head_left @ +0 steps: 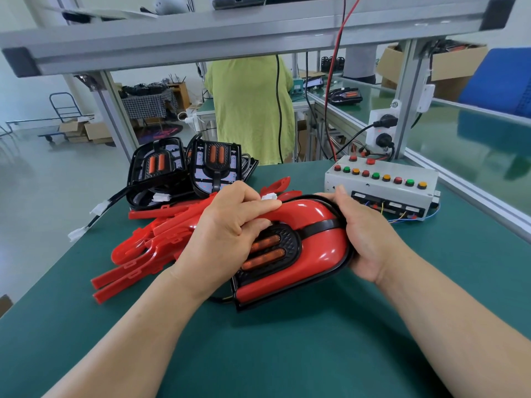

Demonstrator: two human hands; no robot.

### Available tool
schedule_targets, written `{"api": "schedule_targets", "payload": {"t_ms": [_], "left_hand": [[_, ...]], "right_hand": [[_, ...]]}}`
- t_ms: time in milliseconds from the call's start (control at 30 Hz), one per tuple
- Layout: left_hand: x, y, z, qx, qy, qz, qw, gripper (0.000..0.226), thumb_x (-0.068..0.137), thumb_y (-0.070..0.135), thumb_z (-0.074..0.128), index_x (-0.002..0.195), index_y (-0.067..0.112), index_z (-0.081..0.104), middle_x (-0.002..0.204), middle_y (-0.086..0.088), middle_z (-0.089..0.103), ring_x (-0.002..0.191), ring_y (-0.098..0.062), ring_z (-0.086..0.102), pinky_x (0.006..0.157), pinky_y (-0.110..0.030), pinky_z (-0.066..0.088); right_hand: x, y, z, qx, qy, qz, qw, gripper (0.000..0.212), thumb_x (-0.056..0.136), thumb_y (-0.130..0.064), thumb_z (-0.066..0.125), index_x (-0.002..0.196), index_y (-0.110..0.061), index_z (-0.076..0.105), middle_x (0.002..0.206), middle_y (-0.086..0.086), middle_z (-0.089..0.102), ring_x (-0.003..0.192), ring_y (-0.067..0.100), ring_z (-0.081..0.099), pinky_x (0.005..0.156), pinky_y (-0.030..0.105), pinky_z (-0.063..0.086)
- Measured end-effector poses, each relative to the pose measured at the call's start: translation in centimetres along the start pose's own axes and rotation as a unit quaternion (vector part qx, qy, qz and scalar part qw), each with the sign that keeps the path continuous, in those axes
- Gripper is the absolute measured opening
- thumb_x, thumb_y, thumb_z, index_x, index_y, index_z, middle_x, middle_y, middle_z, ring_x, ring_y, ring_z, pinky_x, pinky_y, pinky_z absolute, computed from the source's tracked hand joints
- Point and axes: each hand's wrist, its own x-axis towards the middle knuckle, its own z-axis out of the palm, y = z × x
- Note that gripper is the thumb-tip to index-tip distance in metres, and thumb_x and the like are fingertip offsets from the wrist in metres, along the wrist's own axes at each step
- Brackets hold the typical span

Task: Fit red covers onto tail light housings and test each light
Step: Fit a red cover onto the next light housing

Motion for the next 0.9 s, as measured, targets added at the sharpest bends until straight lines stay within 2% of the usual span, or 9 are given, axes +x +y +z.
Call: {"api": "schedule_targets", "payload": {"t_ms": [67,233,333,433,500,600,733,833,900], "left_hand": [[0.1,0.0,0.0,-0.001,0.001,0.005,1.0,0.035,0.087,-0.006,0.068,0.117,0.012,0.072,0.094,0.005,0.054,0.095,-0.007,0.054,0.087,-0.011,0.04],[-0.1,0.0,0.5,-0.039,0.005,0.005,0.999,0.035,0.086,-0.011,0.066,0.115,0.008,0.072,0.095,0.004,0.053,0.095,0.014,0.053,0.085,-0.004,0.042],[-0.3,0.1,0.8,-0.074,-0.005,-0.012,0.997,0.035,0.087,-0.013,0.064,0.115,0.007,0.071,0.095,0.0,0.053,0.091,0.005,0.056,0.078,0.0,0.043],[-0.3,-0.4,1.1,-0.01,0.004,-0.001,1.0,0.038,0.086,-0.009,0.067,0.118,0.01,0.071,0.095,0.003,0.054,0.093,-0.007,0.055,0.087,-0.009,0.039],[-0.3,-0.5,1.3,0.001,0.019,0.001,1.0,0.038,0.085,-0.01,0.068,0.117,0.009,0.072,0.095,0.0,0.055,0.095,-0.015,0.055,0.09,-0.013,0.037],[-0.2,-0.2,1.5,-0.001,0.026,0.015,1.0,0.038,0.085,-0.011,0.067,0.117,0.008,0.072,0.097,-0.003,0.056,0.097,-0.011,0.056,0.09,-0.013,0.041],[-0.3,0.1,1.4,-0.124,0.006,-0.022,0.992,0.034,0.086,-0.016,0.061,0.113,0.003,0.07,0.098,-0.004,0.053,0.092,0.012,0.058,0.076,0.003,0.041],[-0.4,-0.2,1.5,-0.192,-0.008,-0.076,0.978,0.027,0.088,-0.012,0.063,0.11,0.001,0.07,0.099,0.001,0.057,0.091,0.009,0.062,0.075,0.0,0.045],[-0.3,-0.7,1.5,-0.176,-0.015,-0.079,0.981,0.029,0.088,-0.005,0.066,0.113,0.01,0.072,0.103,0.003,0.058,0.097,0.005,0.061,0.082,-0.006,0.047]], "right_hand": [[0.0,0.0,0.0,-0.006,-0.004,-0.002,1.0,0.047,0.103,-0.051,0.04,0.088,-0.032,0.08,0.099,0.005,0.078,0.083,0.02,0.075,0.066,0.034,0.06],[-0.1,0.0,0.0,-0.02,-0.012,-0.005,1.0,0.048,0.103,-0.051,0.038,0.083,-0.036,0.079,0.094,0.003,0.078,0.079,0.018,0.075,0.063,0.032,0.06],[-0.2,0.0,0.1,-0.025,-0.029,-0.006,0.999,0.049,0.103,-0.05,0.038,0.08,-0.037,0.079,0.091,0.002,0.078,0.077,0.017,0.075,0.06,0.03,0.059],[-0.4,-0.1,0.1,-0.029,-0.042,-0.009,0.999,0.043,0.102,-0.048,0.042,0.089,-0.031,0.079,0.097,0.006,0.077,0.083,0.021,0.075,0.067,0.035,0.061],[-0.6,-0.1,0.3,-0.032,-0.055,-0.015,0.998,0.036,0.093,-0.047,0.057,0.109,-0.019,0.074,0.107,0.013,0.075,0.093,0.03,0.073,0.08,0.044,0.06],[-0.9,-0.2,0.3,-0.026,-0.061,-0.031,0.997,0.052,0.066,-0.034,0.08,0.113,-0.015,0.07,0.103,0.013,0.075,0.083,0.028,0.073,0.071,0.04,0.061],[-1.2,-0.4,0.2,-0.032,-0.065,-0.029,0.997,0.063,0.049,-0.024,0.085,0.109,-0.019,0.07,0.094,0.01,0.077,0.075,0.026,0.073,0.062,0.036,0.059],[-1.2,-0.4,0.4,-0.037,-0.051,-0.035,0.997,0.061,0.046,-0.021,0.086,0.105,-0.02,0.072,0.091,0.009,0.077,0.073,0.025,0.073,0.061,0.035,0.059],[-1.2,-0.4,0.6,-0.032,-0.039,-0.035,0.998,0.058,0.049,-0.019,0.085,0.106,-0.018,0.072,0.092,0.009,0.077,0.073,0.026,0.074,0.061,0.036,0.06]]}}
